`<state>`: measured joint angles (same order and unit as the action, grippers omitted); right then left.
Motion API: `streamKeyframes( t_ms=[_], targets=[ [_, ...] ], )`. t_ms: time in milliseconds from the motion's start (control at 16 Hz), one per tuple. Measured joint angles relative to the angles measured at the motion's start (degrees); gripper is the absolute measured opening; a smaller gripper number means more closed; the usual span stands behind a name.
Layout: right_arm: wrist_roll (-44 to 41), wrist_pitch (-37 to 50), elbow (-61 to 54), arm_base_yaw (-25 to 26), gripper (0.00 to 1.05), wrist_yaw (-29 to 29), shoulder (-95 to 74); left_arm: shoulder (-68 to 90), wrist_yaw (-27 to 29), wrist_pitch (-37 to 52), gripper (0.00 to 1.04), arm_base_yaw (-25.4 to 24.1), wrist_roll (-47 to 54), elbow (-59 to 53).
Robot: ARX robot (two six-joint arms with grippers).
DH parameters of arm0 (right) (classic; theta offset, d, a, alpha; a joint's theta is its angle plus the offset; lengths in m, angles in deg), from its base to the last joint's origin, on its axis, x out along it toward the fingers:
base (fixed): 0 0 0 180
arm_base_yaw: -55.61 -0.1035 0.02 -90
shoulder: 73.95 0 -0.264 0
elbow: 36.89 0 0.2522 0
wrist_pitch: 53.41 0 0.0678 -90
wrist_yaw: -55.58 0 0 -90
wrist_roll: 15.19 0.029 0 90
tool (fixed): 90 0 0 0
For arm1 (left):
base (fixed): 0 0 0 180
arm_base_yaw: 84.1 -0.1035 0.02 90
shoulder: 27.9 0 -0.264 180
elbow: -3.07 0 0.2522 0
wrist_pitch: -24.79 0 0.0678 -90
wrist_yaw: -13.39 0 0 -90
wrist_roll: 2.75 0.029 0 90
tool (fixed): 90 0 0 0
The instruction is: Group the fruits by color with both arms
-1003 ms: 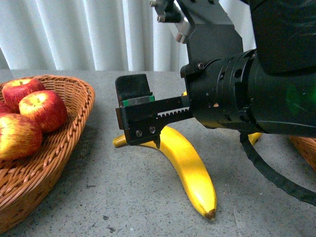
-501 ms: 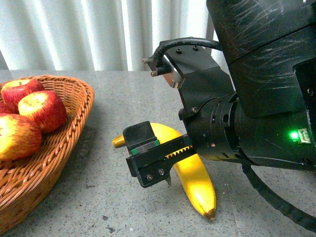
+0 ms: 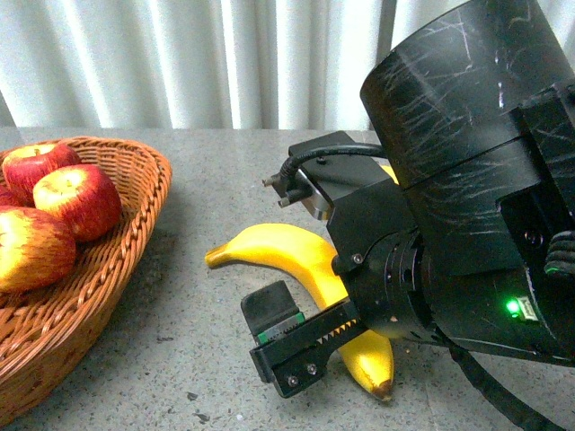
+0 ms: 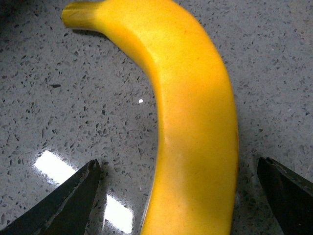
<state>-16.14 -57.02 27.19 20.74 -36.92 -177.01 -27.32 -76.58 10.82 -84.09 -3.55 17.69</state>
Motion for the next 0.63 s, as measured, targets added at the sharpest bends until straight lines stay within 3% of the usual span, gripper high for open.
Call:
streamKeyframes(
  t_ms=[63, 125, 439, 501, 627],
  targets=[
    [-0.13, -0.2, -0.11, -0.09, 0.98, -0.11, -0.07, 0.0, 0.0, 0.0, 0.98, 0.0, 0.0, 0.0],
    [-0.17, -0.17, -0.15, -0.37, 0.91, -0.31, -0.07, 0.0, 0.0, 0.0, 0.98, 0.0, 0.0, 0.0],
    [-0.13, 0.72, -0.17, -0.61, 0.4, -0.2, -0.07, 0.0, 0.0, 0.0, 0.98, 0.0, 0.0, 0.0],
    [-0.13, 0.61, -0.17, -0.24, 0.34, -0.04, 0.11, 0.0, 0.0, -0.02, 0.98, 0.0, 0.0, 0.0],
    [0.2, -0.07, -0.17, 1.25, 0.33, 1.16, 1.22, 0.0, 0.0, -0.02, 0.98, 0.0, 0.0, 0.0]
  ],
)
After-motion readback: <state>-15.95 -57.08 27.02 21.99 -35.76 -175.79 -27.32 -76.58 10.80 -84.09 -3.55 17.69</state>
